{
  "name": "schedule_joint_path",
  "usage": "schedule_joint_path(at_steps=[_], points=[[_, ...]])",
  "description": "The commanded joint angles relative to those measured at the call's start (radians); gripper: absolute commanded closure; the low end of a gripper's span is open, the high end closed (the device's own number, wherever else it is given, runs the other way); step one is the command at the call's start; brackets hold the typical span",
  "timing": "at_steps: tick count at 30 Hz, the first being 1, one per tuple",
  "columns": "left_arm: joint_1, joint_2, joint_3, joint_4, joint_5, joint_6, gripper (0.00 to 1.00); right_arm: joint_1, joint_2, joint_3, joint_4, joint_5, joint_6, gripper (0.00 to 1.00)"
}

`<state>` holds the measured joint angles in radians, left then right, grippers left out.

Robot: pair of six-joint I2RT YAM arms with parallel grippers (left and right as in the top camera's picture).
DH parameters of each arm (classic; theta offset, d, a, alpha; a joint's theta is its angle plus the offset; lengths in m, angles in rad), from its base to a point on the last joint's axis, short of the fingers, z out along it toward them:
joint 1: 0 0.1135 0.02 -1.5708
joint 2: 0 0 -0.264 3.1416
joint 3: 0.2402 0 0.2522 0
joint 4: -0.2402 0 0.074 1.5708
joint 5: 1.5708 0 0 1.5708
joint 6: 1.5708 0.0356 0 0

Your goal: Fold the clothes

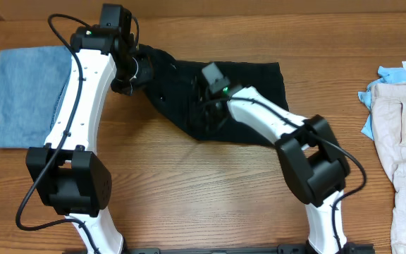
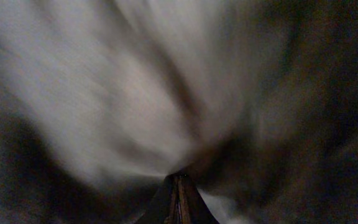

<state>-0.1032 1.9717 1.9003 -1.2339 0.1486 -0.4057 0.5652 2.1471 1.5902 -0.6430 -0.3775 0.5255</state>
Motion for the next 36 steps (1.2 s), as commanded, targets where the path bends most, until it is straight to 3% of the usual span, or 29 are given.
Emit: schedule_joint_path(at_steps=[1,8,10,21,32,36], points=[[-0.001,-0.006,0.043,-0.017,-0.022,0.044,0.95,-0.081,-0.089,0.092,0.058,0.002,-0.012,0.96],[-0.016,-0.006,0.044,-0.024,-0.026,0.075,0.94,-0.003,0.138,0.083,0.131,-0.002,0.005,0.96],[-0.022,-0.006,0.044,-0.017,-0.026,0.113,0.96,0.028,0.194,0.083,0.122,-0.002,0.074,0.96],[-0.022,-0.007,0.047,-0.071,-0.075,0.227,0.96,-0.106,0.132,0.32,0.113,-0.079,-0.006,0.96],[-0.022,-0.007,0.047,-0.105,-0.083,0.25,0.96,0.023,0.328,0.307,0.213,0.078,-0.006,0.96],[-0.032,-0.063,0.048,-0.095,-0.203,0.245,0.96,0.01,0.304,0.348,0.267,-0.014,-0.063,0.96]])
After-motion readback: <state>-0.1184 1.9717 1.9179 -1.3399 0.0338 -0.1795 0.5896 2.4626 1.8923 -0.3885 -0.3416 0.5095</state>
